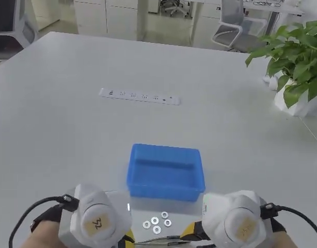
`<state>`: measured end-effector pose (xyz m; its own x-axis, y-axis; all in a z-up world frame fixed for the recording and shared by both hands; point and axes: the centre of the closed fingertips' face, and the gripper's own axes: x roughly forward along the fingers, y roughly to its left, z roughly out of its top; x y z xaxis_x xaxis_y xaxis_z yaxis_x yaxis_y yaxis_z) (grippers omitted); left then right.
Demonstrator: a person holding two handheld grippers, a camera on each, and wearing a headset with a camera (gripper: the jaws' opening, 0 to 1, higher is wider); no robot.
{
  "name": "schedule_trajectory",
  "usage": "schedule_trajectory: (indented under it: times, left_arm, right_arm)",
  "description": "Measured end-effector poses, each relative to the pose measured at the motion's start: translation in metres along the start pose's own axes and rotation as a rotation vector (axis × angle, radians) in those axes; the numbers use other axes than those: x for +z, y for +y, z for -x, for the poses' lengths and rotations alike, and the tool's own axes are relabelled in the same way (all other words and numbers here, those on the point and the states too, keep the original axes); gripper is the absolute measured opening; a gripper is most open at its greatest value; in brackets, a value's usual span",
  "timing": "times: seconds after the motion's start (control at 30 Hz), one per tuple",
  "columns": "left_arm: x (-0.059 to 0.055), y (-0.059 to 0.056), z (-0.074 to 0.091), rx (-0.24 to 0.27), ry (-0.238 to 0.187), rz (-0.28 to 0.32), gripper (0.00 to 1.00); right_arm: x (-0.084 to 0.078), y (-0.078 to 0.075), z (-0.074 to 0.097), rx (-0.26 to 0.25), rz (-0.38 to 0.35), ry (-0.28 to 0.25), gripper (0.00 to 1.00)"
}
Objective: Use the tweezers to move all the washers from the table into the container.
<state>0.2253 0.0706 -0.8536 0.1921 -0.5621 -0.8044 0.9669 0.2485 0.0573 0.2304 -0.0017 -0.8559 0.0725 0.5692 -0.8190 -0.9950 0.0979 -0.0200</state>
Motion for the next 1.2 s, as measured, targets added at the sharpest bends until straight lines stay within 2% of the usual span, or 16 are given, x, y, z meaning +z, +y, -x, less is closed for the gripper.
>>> schedule_trajectory:
  times: [0.37,0.6,0.83,1.03,1.2]
  left_arm:
    - [0.025,-0.005,0.037,0.029,-0.063,-0.053,0.00]
    - [0.043,-0.008,0.057,0.049,-0.090,-0.078,0.00]
    - [0.057,-0.012,0.066,0.043,-0.105,-0.108,0.00]
    - [0.066,-0.016,0.066,0.029,-0.107,-0.142,0.00]
    - [0.072,-0.017,0.064,0.020,-0.108,-0.160,0.00]
  right_arm:
    - [0.003,-0.002,0.004,-0.020,-0.002,-0.026,0.15]
    - [0.011,0.002,0.004,-0.010,0.000,-0.054,0.15]
    - [0.026,0.006,0.001,-0.002,0.027,-0.082,0.15]
    - [0.041,0.011,-0.002,0.023,0.054,-0.121,0.15]
    - [0.049,0.015,-0.005,0.035,0.090,-0.130,0.15]
